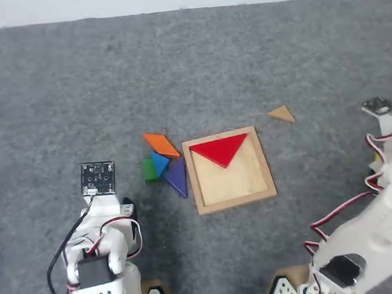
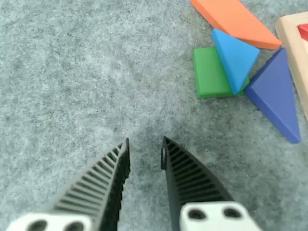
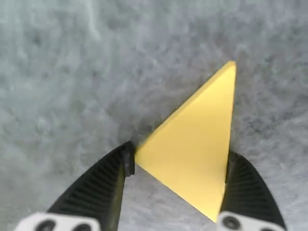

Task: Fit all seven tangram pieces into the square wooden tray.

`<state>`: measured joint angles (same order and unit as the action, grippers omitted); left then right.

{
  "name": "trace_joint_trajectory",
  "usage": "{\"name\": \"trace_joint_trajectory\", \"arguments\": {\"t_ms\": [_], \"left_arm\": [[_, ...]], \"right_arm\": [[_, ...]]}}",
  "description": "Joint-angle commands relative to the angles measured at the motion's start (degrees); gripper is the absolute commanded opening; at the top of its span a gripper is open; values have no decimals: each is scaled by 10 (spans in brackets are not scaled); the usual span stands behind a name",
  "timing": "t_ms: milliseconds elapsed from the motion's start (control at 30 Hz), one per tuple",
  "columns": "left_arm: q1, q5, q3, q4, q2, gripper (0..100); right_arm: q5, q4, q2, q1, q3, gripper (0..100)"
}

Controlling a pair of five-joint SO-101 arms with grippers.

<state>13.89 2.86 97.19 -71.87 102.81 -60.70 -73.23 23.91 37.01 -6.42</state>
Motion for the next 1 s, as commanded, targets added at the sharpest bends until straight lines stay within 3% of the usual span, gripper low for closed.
{"name": "trace_joint_trajectory", "arguments": {"t_ms": [0,233,500,800,967], "left_arm": [[2,-6,-7,-4,13,100],[2,-6,-7,-4,13,100],[2,-6,-7,-4,13,100],[2,-6,-7,-4,13,100],[2,-6,-7,-4,13,100]], "right_arm": [[43,-43,-26,-73,18,219],[139,-81,-159,-182,-21,219],[252,-110,-269,-353,-71,219],[433,-103,-255,-569,-58,219],[462,-103,-218,-644,-14,219]]}}
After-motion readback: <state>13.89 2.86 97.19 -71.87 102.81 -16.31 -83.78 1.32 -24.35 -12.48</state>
